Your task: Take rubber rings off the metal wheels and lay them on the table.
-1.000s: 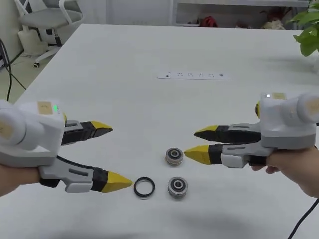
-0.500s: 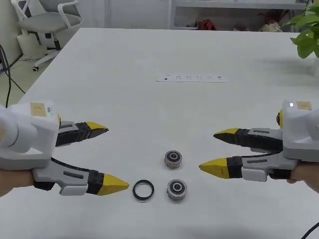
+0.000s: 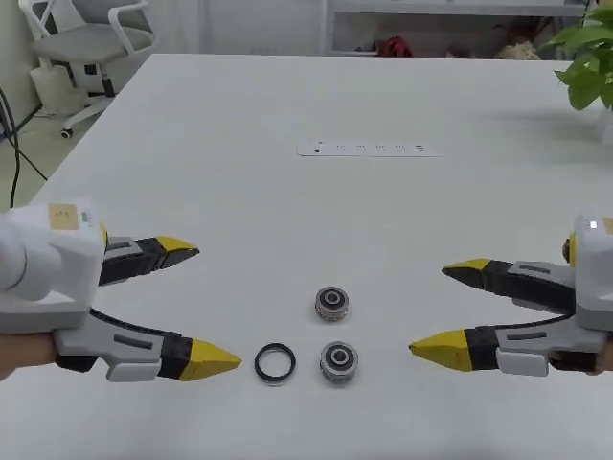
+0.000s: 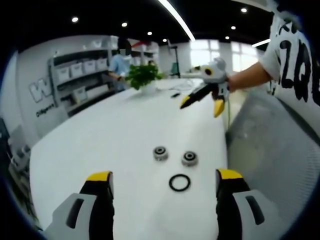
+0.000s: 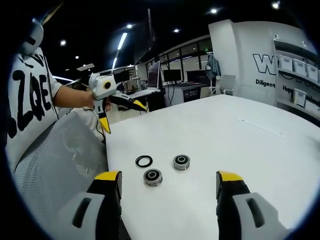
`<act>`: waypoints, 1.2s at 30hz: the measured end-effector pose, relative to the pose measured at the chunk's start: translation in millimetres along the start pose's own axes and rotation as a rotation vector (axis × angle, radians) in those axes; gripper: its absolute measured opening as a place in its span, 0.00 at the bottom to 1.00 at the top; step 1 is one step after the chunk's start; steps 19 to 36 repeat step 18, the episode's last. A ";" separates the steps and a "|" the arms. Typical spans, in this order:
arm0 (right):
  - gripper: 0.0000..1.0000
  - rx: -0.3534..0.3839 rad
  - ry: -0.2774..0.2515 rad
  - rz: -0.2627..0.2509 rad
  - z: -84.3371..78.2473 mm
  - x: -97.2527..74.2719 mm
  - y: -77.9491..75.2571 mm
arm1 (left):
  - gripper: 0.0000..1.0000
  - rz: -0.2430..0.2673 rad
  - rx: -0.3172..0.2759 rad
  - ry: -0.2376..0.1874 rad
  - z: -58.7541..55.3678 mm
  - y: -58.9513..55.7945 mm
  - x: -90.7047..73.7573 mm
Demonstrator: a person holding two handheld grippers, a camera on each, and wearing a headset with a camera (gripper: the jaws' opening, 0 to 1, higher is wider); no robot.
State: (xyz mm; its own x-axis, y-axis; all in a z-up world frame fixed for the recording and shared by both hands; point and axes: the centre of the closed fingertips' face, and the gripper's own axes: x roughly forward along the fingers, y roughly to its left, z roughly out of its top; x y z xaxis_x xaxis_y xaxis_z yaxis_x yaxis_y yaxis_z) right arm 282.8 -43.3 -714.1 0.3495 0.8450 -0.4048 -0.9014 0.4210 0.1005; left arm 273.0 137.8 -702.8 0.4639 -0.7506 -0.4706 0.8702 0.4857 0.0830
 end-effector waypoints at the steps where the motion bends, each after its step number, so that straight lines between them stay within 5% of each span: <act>1: 0.76 -0.004 0.004 -0.001 -1.2 -0.3 0.2 | 0.86 0.002 0.000 -0.001 0.0 0.6 -0.9; 36: 0.80 -0.035 0.036 0.002 -8.2 5.2 3.3 | 0.88 0.021 -0.008 0.011 -9.8 0.7 -5.6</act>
